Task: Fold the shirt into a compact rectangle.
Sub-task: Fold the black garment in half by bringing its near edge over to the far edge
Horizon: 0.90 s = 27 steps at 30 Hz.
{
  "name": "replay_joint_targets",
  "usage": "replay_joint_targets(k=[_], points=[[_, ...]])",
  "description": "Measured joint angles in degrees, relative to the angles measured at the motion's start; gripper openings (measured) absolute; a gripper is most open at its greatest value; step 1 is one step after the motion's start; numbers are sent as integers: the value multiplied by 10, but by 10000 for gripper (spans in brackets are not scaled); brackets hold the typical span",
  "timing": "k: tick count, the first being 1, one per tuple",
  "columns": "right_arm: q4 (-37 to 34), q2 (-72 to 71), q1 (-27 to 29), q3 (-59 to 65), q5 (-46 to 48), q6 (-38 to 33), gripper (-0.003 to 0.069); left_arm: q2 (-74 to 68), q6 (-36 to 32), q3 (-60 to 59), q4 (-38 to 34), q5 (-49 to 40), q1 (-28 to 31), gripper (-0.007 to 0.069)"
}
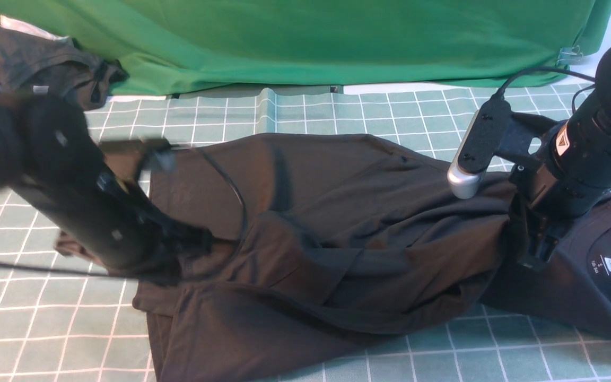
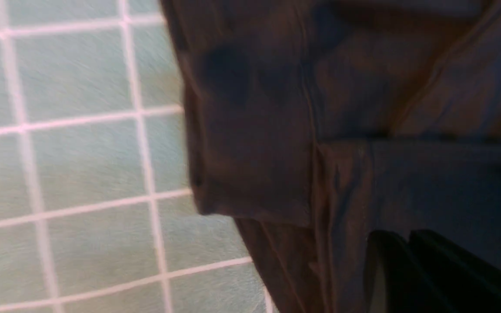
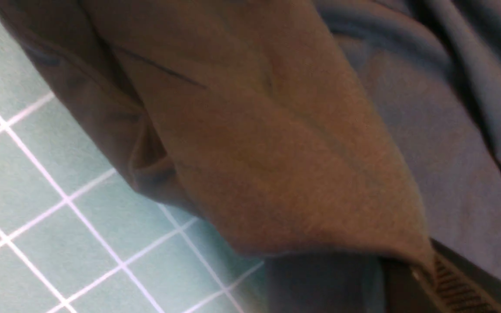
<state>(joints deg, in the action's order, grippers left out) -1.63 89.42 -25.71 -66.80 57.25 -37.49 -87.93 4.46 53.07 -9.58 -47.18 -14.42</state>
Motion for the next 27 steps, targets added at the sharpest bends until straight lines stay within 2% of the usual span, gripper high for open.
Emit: replay_joint_targets(k=[4, 7, 8, 10, 11, 12, 15, 18, 19, 20, 21, 22, 23, 24, 27], points=[[-14, 0, 0, 0, 0, -1, 36, -37, -4, -3, 0, 30, -4, 103], [-18, 0, 0, 0, 0, -1, 36, -62, -4, -3, 9, 59, -4, 241], [-18, 0, 0, 0, 0, -1, 36, -63, -4, -3, 9, 61, -4, 251], [-18, 0, 0, 0, 0, -1, 36, -77, -4, -3, 16, 71, -4, 327], [-20, 0, 0, 0, 0, -1, 36, -87, -4, -3, 20, 79, -4, 395], [-22, 0, 0, 0, 0, -1, 36, -94, -5, -3, 20, 83, -4, 428], [-28, 0, 0, 0, 0, -2, 36, -110, -31, -3, 17, 86, -6, 466], [-29, 0, 0, 0, -2, -3, 36, -112, -45, -1, 21, 82, -13, 426], [-29, 0, 0, 0, -2, -4, 36, -112, -49, -1, 22, 81, -17, 380], [-29, 0, 0, 0, -2, -4, 36, -113, -49, -1, 23, 81, -18, 371], [-30, 0, 0, 0, -3, -4, 36, -112, -50, -1, 25, 80, -22, 270], [-31, 0, 0, 0, -3, -4, 36, -112, -50, -1, 25, 79, -24, 218], [-31, 0, 0, 0, -3, -4, 36, -112, -50, -1, 25, 79, -24, 205], [-31, 0, 0, 0, -3, -5, 36, -110, -49, -1, 26, 74, -26, 106], [-31, 0, 0, 0, -4, -5, 36, -92, -49, -1, 40, 57, -27, 29]])
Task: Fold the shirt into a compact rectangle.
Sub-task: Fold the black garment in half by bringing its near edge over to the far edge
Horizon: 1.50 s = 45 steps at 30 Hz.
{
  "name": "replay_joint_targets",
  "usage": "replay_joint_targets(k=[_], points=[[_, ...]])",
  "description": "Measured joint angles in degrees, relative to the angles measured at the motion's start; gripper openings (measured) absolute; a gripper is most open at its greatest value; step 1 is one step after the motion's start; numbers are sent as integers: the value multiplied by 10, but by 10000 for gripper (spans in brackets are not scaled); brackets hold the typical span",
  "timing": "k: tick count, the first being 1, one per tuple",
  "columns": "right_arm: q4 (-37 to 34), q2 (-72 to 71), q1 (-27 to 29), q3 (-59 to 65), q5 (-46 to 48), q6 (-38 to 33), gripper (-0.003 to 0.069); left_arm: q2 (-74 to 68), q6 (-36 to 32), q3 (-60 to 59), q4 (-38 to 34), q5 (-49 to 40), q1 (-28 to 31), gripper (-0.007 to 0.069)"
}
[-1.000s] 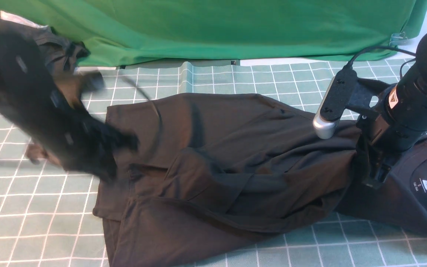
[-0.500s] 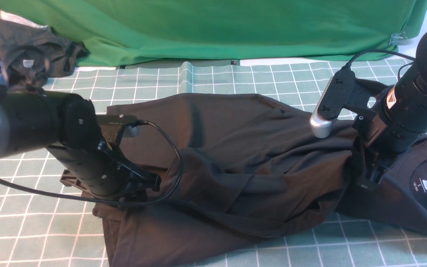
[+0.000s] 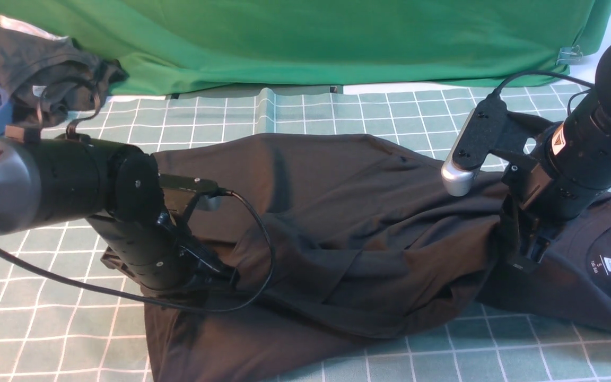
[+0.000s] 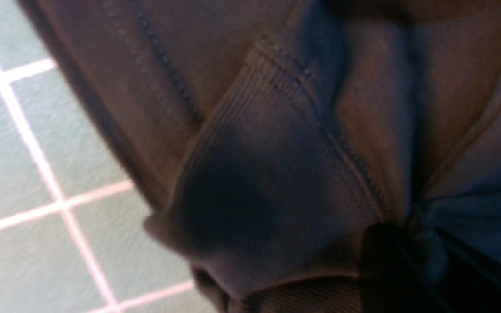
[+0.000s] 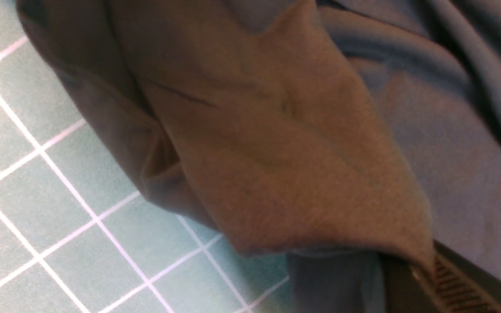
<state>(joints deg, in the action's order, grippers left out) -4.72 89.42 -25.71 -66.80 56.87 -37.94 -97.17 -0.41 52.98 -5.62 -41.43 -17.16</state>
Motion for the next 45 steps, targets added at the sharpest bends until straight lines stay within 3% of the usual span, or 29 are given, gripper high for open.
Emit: replay_joint_targets(k=[6, 10, 18, 22, 25, 28, 29, 30, 32, 41, 45], points=[[0, 0, 0, 0, 0, 0, 36, 42, 0, -1, 12, -30, 0, 16], [0, 0, 0, 0, 0, -1, 36, 45, 4, -1, 17, -48, 0, 52], [-1, 0, 0, 0, 0, -2, 36, 28, 17, -1, 14, -55, 0, 356], [-1, 0, 0, 0, -1, -2, 36, 19, 12, -2, 7, -50, 0, 422], [-1, 0, 0, 0, -3, -2, 36, 12, -3, -2, -1, -50, 0, 399], [-1, 0, 0, 0, -4, -3, 36, 4, -22, -2, -22, -50, 0, 225], [-1, 0, 0, 0, -4, -4, 36, 5, -23, -2, -23, -50, 0, 211], [-1, 0, 0, 0, -4, -4, 36, 5, -29, -2, -25, -50, 0, 95], [-1, 0, 0, 0, -5, -4, 36, 6, -30, 1, -26, -54, 0, 39], [-2, -2, 0, 0, -8, -5, 36, 74, 0, 50, 33, -121, 0, 15], [-3, -3, 0, -1, -8, -5, 36, 85, 4, 52, 27, -151, 0, 17]])
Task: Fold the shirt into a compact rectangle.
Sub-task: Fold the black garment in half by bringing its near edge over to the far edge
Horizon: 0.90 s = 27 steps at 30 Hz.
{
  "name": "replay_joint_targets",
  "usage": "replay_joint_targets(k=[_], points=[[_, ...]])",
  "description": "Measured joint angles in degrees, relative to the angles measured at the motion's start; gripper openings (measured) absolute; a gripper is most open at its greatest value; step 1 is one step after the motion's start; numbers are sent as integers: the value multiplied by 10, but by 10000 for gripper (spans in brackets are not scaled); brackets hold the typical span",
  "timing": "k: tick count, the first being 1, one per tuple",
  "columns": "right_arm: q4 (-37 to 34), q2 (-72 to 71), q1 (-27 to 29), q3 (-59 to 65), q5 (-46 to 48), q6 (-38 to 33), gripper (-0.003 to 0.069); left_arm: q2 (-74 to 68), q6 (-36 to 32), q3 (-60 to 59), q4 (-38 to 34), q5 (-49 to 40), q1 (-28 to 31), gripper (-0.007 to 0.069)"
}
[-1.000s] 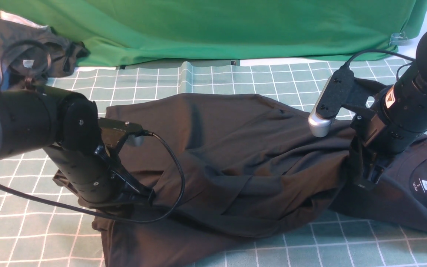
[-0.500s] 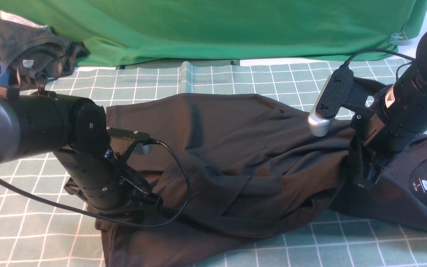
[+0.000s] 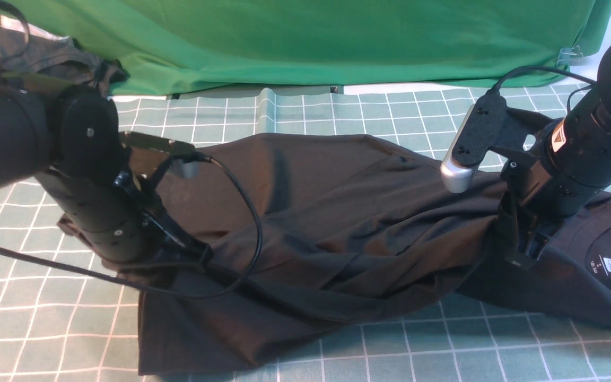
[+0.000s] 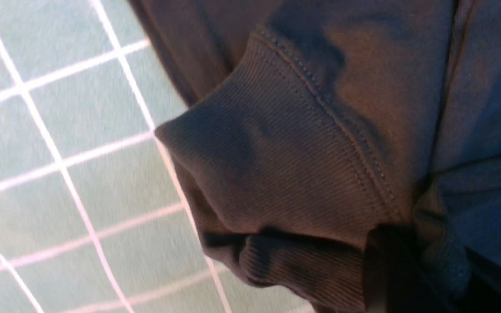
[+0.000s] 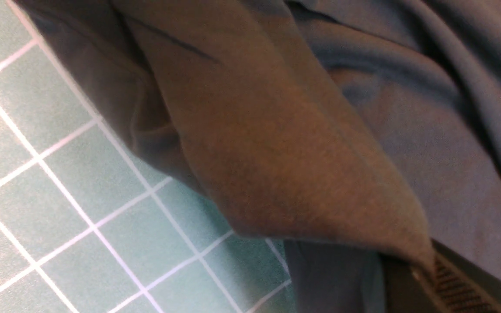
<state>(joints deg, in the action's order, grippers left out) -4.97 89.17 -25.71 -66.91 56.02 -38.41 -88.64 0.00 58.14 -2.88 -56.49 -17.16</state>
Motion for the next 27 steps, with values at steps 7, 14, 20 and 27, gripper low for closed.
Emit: replay_joint_targets(k=[7, 14, 20, 27], points=[[-2, 0, 0, 0, -2, 0, 36, -44, -4, -24, -36, 4, 0, 76], [-5, 0, 0, -3, -2, 0, 36, -93, -23, -30, -55, 12, 0, 135], [-7, 0, 0, -3, -2, 0, 36, -99, -26, -30, -58, 16, 0, 262], [-9, 0, 0, -3, -2, 0, 36, -99, -27, 12, -63, -19, 0, 465]])
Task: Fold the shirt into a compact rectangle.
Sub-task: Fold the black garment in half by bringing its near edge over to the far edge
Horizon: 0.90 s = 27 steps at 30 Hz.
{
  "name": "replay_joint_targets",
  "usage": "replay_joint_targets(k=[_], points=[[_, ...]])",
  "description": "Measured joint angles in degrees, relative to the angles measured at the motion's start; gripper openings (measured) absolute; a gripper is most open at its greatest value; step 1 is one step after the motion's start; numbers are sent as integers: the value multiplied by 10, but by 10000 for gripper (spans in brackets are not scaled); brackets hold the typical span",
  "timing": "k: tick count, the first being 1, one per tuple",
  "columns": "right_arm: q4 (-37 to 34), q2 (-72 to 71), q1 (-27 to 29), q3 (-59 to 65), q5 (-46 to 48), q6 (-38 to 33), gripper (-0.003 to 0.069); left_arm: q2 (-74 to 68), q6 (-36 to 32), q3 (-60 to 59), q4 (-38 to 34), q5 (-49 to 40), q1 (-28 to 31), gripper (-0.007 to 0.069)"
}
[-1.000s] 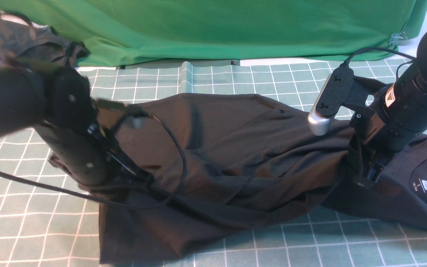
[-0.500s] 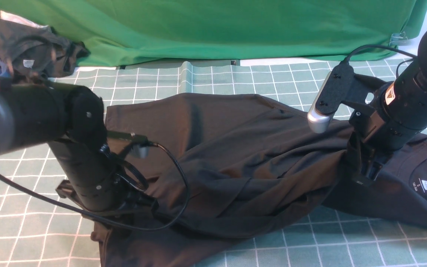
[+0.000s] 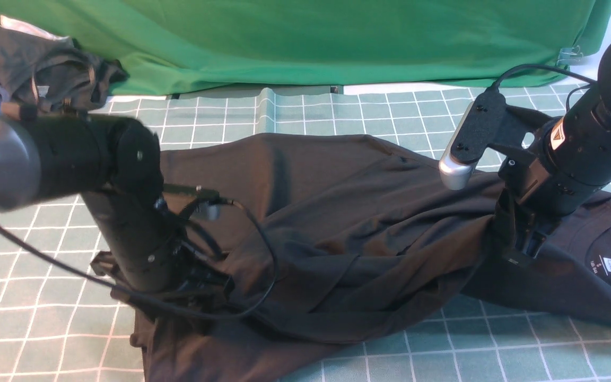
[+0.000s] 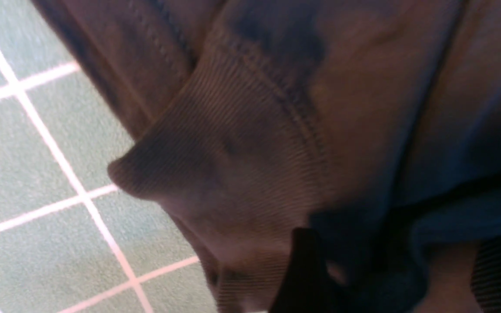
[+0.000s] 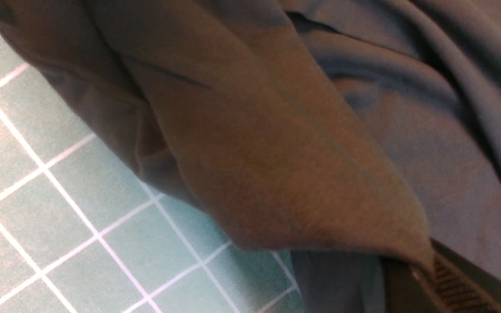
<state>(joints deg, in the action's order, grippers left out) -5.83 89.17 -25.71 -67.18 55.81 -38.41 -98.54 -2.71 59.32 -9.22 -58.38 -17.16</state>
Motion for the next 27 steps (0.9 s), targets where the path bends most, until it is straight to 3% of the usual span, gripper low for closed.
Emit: replay_joint_targets(k=[3, 6, 10, 12, 15, 21, 27], points=[[0, 0, 0, 0, 0, 0, 36, 0, 0, 7, -12, -16, 0, 470], [-1, 0, 0, 0, 0, 0, 36, -1, 0, 7, -20, -23, 0, 415], [-1, 0, 0, 0, 0, 0, 36, -4, 0, 7, -23, -23, 0, 283], [-1, 0, 0, 0, 0, 0, 36, -6, 0, 7, -18, -12, 0, 125], [-1, 0, 0, 0, 0, 0, 36, -6, 1, 7, -4, -1, 0, 32], [-1, 0, 0, 0, 0, 0, 36, 37, 8, 7, 16, -1, 0, 8], [-1, -3, 0, -22, 4, 0, 36, 145, 43, 8, 95, 4, 0, 6]])
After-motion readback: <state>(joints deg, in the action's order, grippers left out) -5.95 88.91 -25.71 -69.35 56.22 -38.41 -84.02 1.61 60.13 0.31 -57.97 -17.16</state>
